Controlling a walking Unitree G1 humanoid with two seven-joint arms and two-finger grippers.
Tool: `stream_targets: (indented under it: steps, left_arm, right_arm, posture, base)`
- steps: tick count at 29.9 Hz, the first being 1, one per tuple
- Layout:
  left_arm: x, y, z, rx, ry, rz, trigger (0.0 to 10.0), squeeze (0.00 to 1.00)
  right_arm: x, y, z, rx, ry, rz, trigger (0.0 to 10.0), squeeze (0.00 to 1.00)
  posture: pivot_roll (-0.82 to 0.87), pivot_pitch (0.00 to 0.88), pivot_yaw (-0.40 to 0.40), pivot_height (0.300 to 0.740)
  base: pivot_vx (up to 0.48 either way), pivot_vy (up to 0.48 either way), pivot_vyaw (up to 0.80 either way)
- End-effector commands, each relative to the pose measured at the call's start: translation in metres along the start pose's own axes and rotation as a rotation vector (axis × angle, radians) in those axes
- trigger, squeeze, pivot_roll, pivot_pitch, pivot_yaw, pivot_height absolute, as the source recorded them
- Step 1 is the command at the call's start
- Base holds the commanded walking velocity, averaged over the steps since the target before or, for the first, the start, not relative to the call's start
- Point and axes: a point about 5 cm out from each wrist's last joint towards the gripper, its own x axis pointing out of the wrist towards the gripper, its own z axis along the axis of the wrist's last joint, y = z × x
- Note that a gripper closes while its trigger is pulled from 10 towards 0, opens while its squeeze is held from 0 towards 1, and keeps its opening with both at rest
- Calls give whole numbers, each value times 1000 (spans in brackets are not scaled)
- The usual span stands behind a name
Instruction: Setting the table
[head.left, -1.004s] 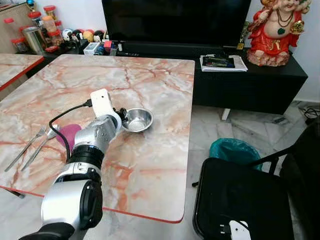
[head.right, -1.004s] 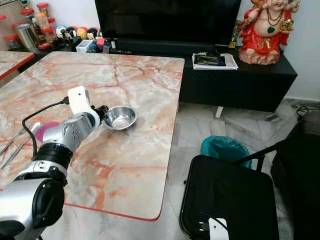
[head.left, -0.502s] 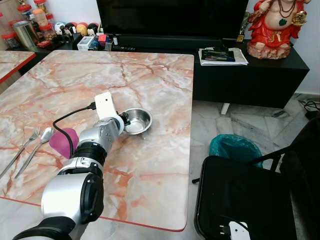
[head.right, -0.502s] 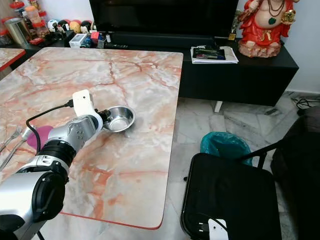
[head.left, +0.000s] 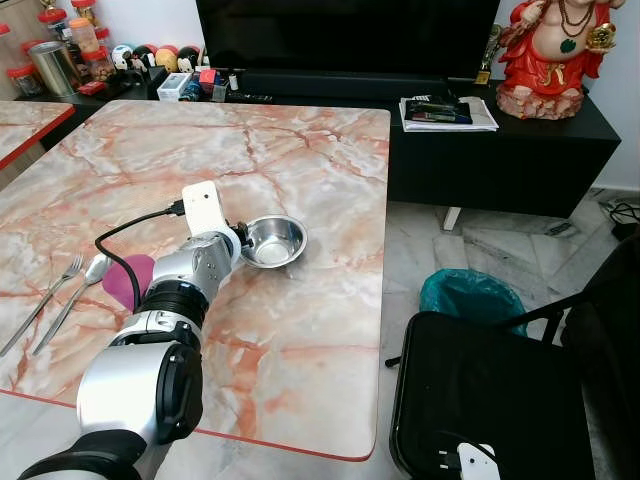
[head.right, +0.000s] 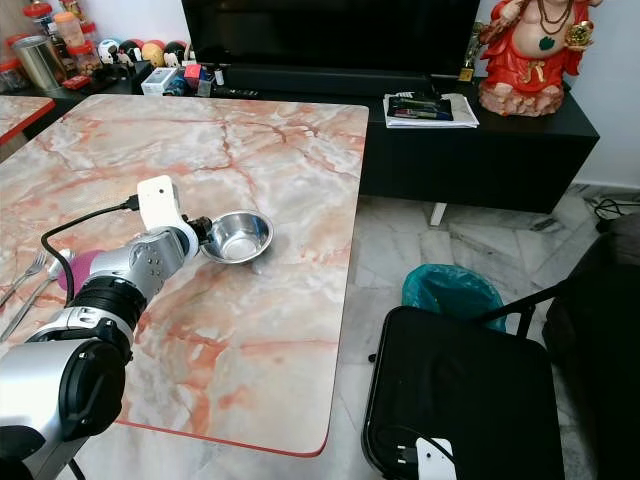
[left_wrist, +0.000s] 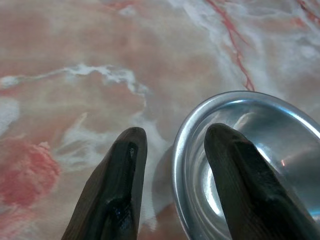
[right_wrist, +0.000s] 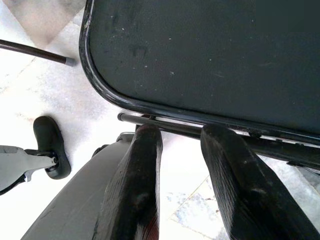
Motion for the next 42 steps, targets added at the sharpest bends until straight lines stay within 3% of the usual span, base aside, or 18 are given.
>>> stream_targets:
  steps: [1,14,33,35,36,37,42]
  left_arm:
    - [1,1,-1,25,4,15,10000,0]
    - [1,-2,-13,21,33,-1,10000,0]
    - [2,-3,-28,-105,13,-5,10000,0]
    - [2,-2,-29,-111,16,1,4980,0]
    - [2,-2,-30,-111,18,3,3412,0]
    - [2,-2,-30,-113,18,2,0,0]
    - [2,-3,-30,-117,16,3,0,0]
  right_arm:
    - [-1,1,-5,15,10,0,10000,0]
    - [-2,1,-8,20,14,-3,10000,0]
    - [-3,0,-14,11,15,-10,10000,0]
    - [-3,0,-14,10,14,-13,10000,0]
    - [-3,-1,-14,9,14,-14,10000,0]
    - [-3,-1,-14,8,14,-14,10000,0]
    - [-3,-1,-14,4,14,-14,10000,0]
  posture:
    - [-57,80,63,740]
    - [-66,103,69,740]
    - [-88,125,76,740]
    - [-89,126,76,740]
    - [-90,126,75,740]
    - [-89,127,75,740]
    - [-90,127,73,740]
  base:
    - [0,0,0]
    - [0,0,0]
    - [0,0,0]
    - [0,0,0]
    - [0,0,0]
    - [0,0,0]
    - [0,0,0]
